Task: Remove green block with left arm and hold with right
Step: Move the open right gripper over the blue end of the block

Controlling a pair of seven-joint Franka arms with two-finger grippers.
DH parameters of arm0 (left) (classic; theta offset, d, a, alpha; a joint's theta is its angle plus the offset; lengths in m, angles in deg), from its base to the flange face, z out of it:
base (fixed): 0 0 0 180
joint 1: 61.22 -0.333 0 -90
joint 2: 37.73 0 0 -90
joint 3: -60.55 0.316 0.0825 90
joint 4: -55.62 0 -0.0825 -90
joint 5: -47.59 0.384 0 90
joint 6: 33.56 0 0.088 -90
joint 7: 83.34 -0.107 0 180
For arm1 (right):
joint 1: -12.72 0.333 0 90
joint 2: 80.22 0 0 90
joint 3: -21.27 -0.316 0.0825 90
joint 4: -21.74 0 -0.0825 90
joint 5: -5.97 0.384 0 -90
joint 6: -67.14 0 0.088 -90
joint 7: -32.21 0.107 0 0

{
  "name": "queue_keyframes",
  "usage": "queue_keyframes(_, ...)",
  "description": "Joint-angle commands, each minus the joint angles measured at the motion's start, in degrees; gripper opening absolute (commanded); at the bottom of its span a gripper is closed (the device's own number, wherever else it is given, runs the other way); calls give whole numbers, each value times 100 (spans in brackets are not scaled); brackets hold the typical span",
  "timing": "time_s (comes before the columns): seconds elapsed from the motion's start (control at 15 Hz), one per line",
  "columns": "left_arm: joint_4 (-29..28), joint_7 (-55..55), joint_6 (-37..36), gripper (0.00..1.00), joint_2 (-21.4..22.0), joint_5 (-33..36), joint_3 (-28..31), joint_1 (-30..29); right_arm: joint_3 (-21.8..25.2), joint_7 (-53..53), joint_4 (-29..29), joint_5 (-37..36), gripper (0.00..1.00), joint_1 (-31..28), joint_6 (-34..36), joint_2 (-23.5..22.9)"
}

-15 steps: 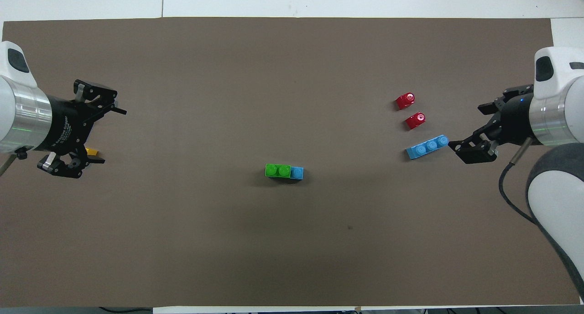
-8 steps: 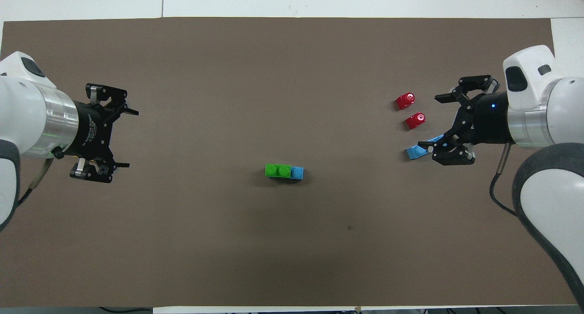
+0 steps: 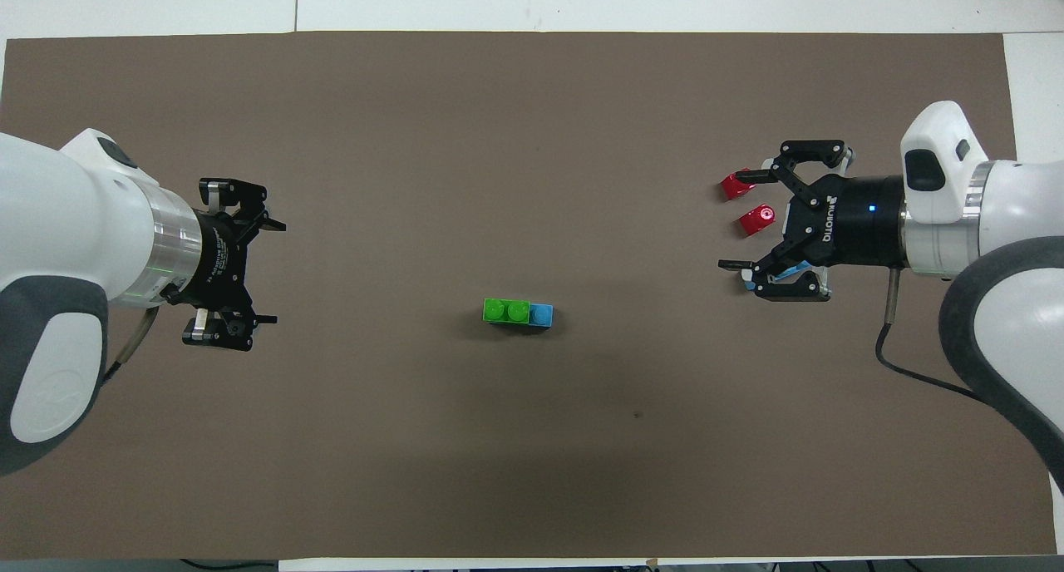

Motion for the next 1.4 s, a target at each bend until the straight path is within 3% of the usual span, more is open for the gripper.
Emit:
queue_keyframes(0.0, -426, 316, 288, 100, 243, -33, 51, 216, -8, -1153, 204, 698, 94, 10, -141, -219)
queue_keyframes(0.53, -813, 756, 666, 100, 366, -33, 51, 454, -8, -2657, 801, 1892, 92, 344, -413, -316)
queue_keyframes(0.8, -901, 835, 754, 100, 357, -33, 51, 630, -8, -2967, 943, 2456, 91, 897, -1071, -369)
queue_keyframes(1.33, -937, 853, 798, 100, 322, -6, 51, 674, -8, -4275, 943, 3555, 90, 1144, -1327, -992)
